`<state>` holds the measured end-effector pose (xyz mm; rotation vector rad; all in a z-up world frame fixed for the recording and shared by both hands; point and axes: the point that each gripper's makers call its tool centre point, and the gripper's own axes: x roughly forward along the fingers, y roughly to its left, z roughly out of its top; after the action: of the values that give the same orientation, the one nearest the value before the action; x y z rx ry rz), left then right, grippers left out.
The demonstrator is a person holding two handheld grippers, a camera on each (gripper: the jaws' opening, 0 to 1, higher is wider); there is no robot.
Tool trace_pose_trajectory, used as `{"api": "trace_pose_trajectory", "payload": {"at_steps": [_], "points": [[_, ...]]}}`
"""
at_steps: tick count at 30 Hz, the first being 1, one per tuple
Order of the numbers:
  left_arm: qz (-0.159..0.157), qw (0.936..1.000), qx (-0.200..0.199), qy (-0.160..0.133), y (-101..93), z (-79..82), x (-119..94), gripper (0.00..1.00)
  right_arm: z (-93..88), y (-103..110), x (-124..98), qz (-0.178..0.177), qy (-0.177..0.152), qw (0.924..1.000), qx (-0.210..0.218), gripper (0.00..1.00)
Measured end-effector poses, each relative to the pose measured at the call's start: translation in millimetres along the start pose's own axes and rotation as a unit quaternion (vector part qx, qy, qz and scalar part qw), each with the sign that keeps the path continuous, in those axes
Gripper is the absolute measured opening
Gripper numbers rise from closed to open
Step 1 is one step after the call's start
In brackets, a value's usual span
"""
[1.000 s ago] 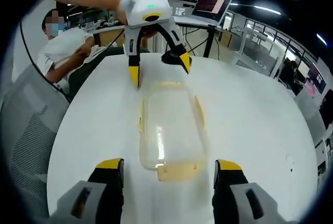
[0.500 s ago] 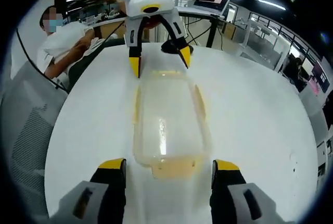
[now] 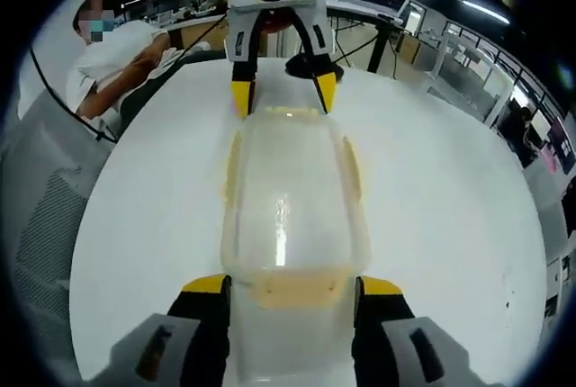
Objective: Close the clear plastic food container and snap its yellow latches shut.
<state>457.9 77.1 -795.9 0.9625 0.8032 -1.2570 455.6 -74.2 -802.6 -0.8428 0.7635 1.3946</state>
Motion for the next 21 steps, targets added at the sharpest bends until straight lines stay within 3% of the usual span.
{"api": "trace_pose_trajectory", "payload": {"at_steps": [3, 6, 12, 14, 21], "points": [[-0.013, 0.9999, -0.004, 0.000, -3.8, -0.7, 0.7, 0.50, -0.5, 0.1, 0.4, 0.004, 0.000, 1.0000, 0.003, 0.53], [-0.006, 1.0000, 0.003, -0.003, -1.7, -1.5, -0.1, 0.49, -0.7, 0.6, 0.4, 0.005, 0.001, 1.0000, 0.004, 0.51], [-0.009, 0.9999, 0.008, 0.000, -2.0, -4.6, -1.4, 0.45, -1.4, 1.6, -2.9, 0.008, 0.003, 0.9999, -0.008, 0.38], [-0.012, 0.9999, 0.010, 0.006, -3.8, -6.2, -2.5, 0.38, -1.1, 3.2, -3.1, 0.009, 0.002, 0.9998, -0.016, 0.38], [-0.011, 0.9999, -0.001, 0.011, -1.8, -7.7, -0.9, 0.37, -1.4, 3.5, -1.7, 0.009, 0.007, 0.9998, -0.015, 0.37]]}}
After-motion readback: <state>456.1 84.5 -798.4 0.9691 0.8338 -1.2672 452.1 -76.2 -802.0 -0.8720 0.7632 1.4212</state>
